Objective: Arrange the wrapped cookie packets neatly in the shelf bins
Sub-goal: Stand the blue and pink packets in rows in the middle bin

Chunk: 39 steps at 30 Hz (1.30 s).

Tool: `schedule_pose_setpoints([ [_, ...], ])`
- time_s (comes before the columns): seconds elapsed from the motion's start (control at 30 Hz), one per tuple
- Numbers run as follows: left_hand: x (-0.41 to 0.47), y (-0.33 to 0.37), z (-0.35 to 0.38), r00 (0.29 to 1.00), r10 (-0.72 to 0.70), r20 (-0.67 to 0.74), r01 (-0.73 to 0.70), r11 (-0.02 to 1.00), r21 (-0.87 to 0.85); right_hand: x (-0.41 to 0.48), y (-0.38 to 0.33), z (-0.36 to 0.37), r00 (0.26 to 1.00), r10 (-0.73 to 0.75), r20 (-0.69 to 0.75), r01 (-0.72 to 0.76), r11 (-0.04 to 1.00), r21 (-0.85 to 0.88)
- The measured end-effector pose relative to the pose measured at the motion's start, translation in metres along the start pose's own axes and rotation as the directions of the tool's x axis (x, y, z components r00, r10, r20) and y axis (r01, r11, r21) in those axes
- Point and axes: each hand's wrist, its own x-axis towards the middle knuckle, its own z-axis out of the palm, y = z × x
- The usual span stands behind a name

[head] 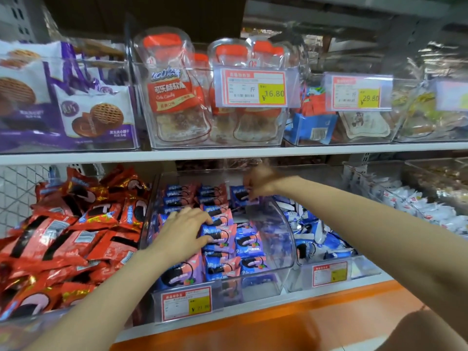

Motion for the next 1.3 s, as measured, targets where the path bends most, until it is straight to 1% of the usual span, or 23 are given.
schedule_pose_setpoints([
  [0.1,0.000,-0.009,0.003,1.000,-0.009,0.018,0.010,1.000,-0.026,0.017,-0.004,0.007,0.997,-0.071,0.035,0.077,0.972,-0.224],
  [0.17,0.001,-0.011,0.005,1.000,0.000,0.011,0.001,1.000,-0.022,0.026,-0.006,0.012,0.992,-0.107,0.063,0.122,0.933,-0.338],
  [0.23,0.002,-0.012,0.007,1.000,0.012,-0.001,-0.012,1.000,-0.016,0.037,-0.007,0.020,0.987,-0.109,0.120,0.150,0.890,-0.431],
  [0.3,0.003,-0.013,0.008,1.000,0.018,-0.009,-0.019,1.000,-0.014,0.046,-0.008,0.026,0.985,-0.092,0.148,0.150,0.877,-0.457],
  [0.43,0.005,-0.015,0.009,0.999,0.032,-0.015,-0.033,0.999,-0.024,0.055,-0.012,0.033,0.991,-0.061,0.115,0.107,0.887,-0.450],
  [0.5,0.005,-0.015,0.009,0.999,0.036,-0.013,-0.037,0.999,-0.031,0.055,-0.015,0.038,0.994,-0.058,0.093,0.097,0.862,-0.497],
  [0.6,0.005,-0.015,0.009,0.999,0.038,-0.009,-0.038,0.999,-0.030,0.058,-0.016,0.048,0.996,-0.024,0.083,0.069,0.794,-0.604],
  [0.7,0.005,-0.017,0.010,0.999,0.035,-0.009,-0.035,0.999,-0.029,0.059,-0.016,0.054,0.999,-0.019,0.045,0.047,0.660,-0.750],
  [0.77,0.005,-0.016,0.011,1.000,0.031,0.005,-0.031,0.999,-0.027,0.059,-0.016,0.058,0.998,-0.036,0.044,0.056,0.612,-0.789],
  [0.83,0.005,-0.016,0.010,0.999,0.033,0.015,-0.033,0.999,-0.023,0.057,-0.017,0.056,0.998,-0.042,0.054,0.068,0.614,-0.786],
  [0.87,0.004,-0.015,0.009,0.999,0.034,0.017,-0.034,0.999,-0.025,0.056,-0.018,0.052,0.997,-0.048,0.066,0.082,0.635,-0.768],
  [0.9,0.005,-0.015,0.008,0.999,0.036,0.017,-0.036,0.999,-0.029,0.055,-0.017,0.048,0.995,-0.059,0.080,0.099,0.680,-0.727],
  [0.97,0.005,-0.015,0.007,0.999,0.037,0.016,-0.036,0.999,-0.036,0.050,-0.016,0.034,0.992,-0.075,0.099,0.119,0.805,-0.582],
  [1.03,0.004,-0.014,0.006,0.999,0.033,0.018,-0.032,0.999,-0.040,0.045,-0.015,0.021,0.981,-0.087,0.174,0.157,0.881,-0.447],
  [1.1,0.005,-0.013,0.006,0.999,0.033,0.022,-0.032,0.999,-0.036,0.040,-0.013,0.013,0.961,-0.094,0.261,0.188,0.911,-0.366],
  [1.13,0.005,-0.012,0.006,0.999,0.032,0.025,-0.031,0.999,-0.034,0.038,-0.013,0.012,0.957,-0.088,0.278,0.172,0.940,-0.295],
  [1.2,0.005,-0.013,0.005,0.999,0.029,0.040,-0.028,0.999,-0.029,0.040,-0.013,0.019,0.952,-0.085,0.295,0.151,0.967,-0.207],
  [1.23,0.005,-0.013,0.005,0.999,0.027,0.047,-0.026,0.999,-0.027,0.041,-0.014,0.025,0.940,-0.087,0.329,0.157,0.968,-0.194],
  [1.3,0.005,-0.013,0.004,0.998,0.025,0.055,-0.023,0.999,-0.025,0.046,-0.020,0.039,0.915,-0.052,0.401,0.120,0.982,-0.149],
])
